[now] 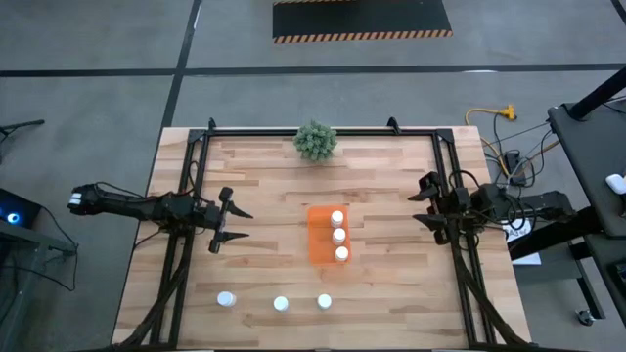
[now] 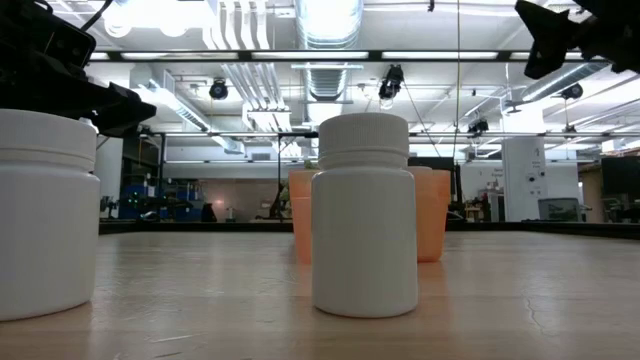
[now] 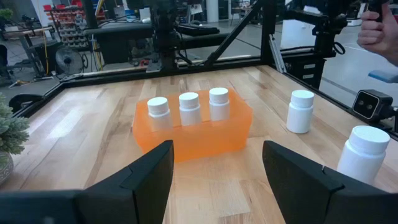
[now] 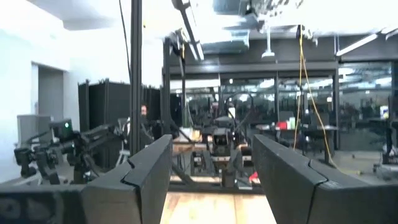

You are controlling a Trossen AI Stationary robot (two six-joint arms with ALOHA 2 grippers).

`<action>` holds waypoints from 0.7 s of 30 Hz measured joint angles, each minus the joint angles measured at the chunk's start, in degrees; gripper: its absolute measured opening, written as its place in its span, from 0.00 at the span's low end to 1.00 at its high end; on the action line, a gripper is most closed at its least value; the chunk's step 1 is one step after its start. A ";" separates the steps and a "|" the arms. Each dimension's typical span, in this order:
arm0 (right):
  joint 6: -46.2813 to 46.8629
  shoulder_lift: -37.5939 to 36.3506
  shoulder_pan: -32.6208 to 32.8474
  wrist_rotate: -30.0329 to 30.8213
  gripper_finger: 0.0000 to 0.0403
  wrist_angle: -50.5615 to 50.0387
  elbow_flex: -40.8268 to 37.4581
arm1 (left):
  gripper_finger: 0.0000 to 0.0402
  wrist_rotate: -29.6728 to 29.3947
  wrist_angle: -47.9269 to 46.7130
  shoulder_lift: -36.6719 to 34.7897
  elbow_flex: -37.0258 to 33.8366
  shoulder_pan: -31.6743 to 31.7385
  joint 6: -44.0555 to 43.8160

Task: Pick and place pill bottles into a basket
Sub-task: Put the white pill bottle into the orange bin

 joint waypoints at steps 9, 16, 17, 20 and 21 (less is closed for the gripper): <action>-2.82 -5.76 0.00 0.81 0.52 -10.05 -0.09 | 0.57 -0.02 -0.01 0.00 0.02 -0.01 -0.02; -3.86 -5.78 0.00 7.36 0.52 -18.56 -0.09 | 0.57 0.00 -0.02 0.01 0.01 -0.01 0.00; -3.97 -5.83 0.00 7.48 0.52 -19.87 -0.09 | 0.57 0.00 0.03 0.00 0.01 0.00 -0.02; -4.30 -5.88 0.00 7.54 0.52 -21.49 -0.09 | 0.57 0.00 0.01 0.01 0.01 -0.01 0.00; -4.48 -5.88 0.00 7.59 0.52 -21.74 -0.09 | 0.57 0.00 0.01 0.01 0.00 0.00 0.00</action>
